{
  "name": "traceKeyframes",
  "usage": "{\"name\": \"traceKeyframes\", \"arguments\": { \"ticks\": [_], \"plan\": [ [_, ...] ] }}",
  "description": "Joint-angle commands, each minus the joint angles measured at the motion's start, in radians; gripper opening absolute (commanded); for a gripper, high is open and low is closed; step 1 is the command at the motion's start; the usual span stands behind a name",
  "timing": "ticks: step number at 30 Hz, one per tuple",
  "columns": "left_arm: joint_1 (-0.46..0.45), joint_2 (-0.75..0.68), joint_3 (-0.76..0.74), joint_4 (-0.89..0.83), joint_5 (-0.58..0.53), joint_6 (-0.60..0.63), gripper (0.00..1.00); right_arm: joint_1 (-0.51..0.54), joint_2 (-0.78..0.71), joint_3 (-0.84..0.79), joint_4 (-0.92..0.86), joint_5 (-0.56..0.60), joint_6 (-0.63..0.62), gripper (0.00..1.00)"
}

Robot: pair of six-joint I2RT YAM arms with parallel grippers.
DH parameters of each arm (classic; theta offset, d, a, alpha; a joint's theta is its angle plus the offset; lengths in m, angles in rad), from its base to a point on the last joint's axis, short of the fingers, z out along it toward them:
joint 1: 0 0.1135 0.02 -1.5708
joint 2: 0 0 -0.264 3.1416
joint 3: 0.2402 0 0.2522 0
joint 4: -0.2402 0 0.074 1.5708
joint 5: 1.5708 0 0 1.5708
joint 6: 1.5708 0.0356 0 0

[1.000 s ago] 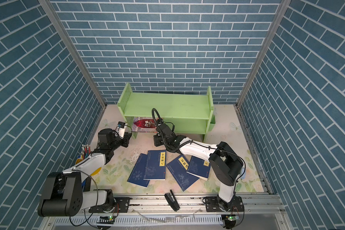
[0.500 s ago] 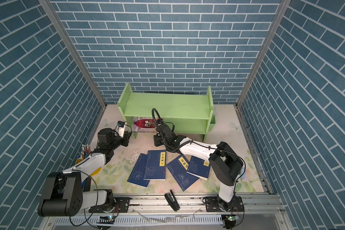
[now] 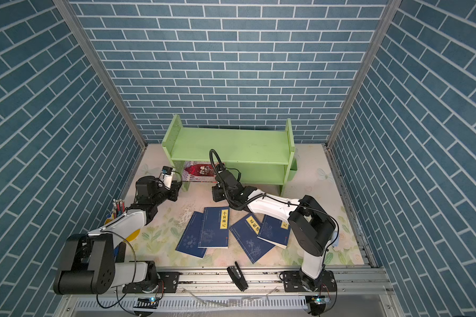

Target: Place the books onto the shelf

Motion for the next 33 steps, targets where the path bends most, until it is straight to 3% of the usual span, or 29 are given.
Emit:
{"name": "traceKeyframes", "arguments": {
  "ticks": [1,33],
  "plan": [
    [0.006,0.005,0.020,0.017,-0.005,-0.002,0.30,0.007,-0.018,0.013,-0.028,0.036,-0.045,0.00],
    [0.006,-0.065,-0.007,-0.049,-0.003,0.023,0.35,0.003,0.034,0.060,-0.057,0.137,-0.103,0.00]
  ]
}}
